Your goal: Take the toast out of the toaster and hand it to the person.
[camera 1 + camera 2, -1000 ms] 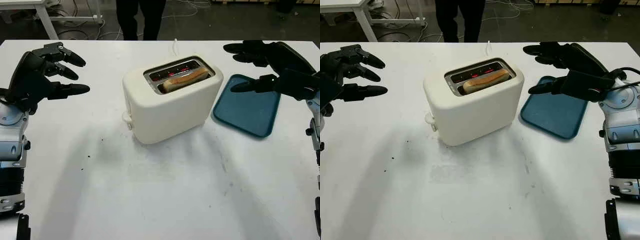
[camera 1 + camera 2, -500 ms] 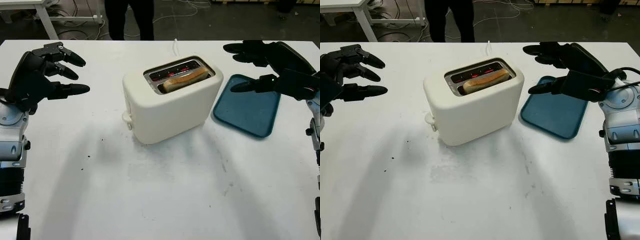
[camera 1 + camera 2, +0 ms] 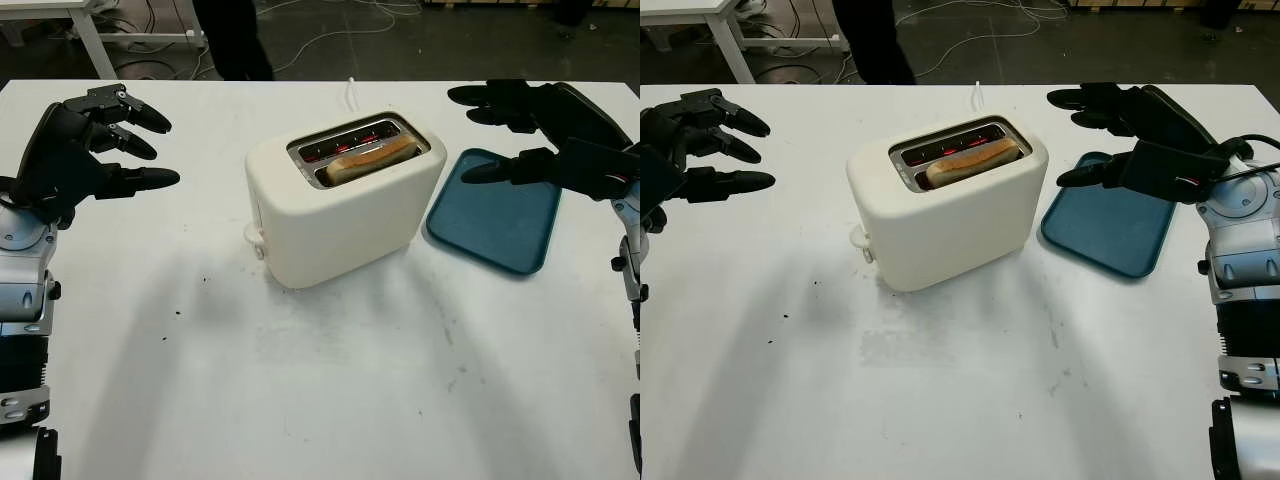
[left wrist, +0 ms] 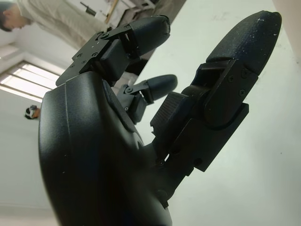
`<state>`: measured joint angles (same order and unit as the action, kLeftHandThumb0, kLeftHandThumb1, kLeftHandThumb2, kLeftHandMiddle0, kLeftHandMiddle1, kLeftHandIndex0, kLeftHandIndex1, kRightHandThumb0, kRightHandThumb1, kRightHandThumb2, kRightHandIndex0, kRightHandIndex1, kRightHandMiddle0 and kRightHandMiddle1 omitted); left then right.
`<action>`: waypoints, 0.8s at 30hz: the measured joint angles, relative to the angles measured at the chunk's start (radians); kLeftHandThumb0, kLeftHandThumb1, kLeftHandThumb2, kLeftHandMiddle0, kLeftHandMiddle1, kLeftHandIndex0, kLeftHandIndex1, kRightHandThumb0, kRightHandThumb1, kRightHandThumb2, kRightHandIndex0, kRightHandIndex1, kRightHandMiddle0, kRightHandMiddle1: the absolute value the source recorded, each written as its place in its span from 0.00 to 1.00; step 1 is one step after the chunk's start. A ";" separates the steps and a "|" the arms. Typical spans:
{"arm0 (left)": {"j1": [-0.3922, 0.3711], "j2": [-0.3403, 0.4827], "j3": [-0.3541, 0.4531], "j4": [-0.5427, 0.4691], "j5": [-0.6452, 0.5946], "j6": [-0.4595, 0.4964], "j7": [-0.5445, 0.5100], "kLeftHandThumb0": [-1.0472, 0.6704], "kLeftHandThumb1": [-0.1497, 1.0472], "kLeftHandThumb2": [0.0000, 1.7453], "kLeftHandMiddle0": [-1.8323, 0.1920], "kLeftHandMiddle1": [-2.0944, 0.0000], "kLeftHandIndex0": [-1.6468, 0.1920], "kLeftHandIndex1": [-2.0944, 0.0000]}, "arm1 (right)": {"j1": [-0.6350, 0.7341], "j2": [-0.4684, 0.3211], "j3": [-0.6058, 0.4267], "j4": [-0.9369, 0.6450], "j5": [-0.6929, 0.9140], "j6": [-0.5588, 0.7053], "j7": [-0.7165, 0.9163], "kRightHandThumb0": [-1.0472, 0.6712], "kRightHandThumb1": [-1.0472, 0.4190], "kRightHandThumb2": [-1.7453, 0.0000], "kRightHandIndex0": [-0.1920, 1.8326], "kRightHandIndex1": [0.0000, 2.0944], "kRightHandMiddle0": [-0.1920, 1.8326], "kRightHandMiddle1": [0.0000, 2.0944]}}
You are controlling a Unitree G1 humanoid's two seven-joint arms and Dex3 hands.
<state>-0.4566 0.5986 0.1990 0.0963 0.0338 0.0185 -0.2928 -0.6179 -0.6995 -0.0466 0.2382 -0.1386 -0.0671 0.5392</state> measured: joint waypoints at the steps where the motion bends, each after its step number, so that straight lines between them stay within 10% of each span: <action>1: 0.000 0.000 0.000 0.000 0.000 0.000 0.000 0.00 0.63 0.00 0.62 0.45 0.58 0.50 | 0.000 0.000 0.000 0.000 0.003 0.000 0.000 0.15 0.20 1.00 0.34 0.02 0.32 0.00; 24: 0.000 0.000 0.000 0.000 0.000 -0.001 0.000 0.00 0.65 0.00 0.63 0.45 0.58 0.50 | 0.003 0.000 0.005 -0.003 0.003 -0.003 -0.009 0.14 0.19 1.00 0.35 0.02 0.33 0.00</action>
<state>-0.4566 0.5986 0.1990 0.0963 0.0338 0.0178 -0.2926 -0.6150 -0.6995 -0.0415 0.2350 -0.1355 -0.0699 0.5302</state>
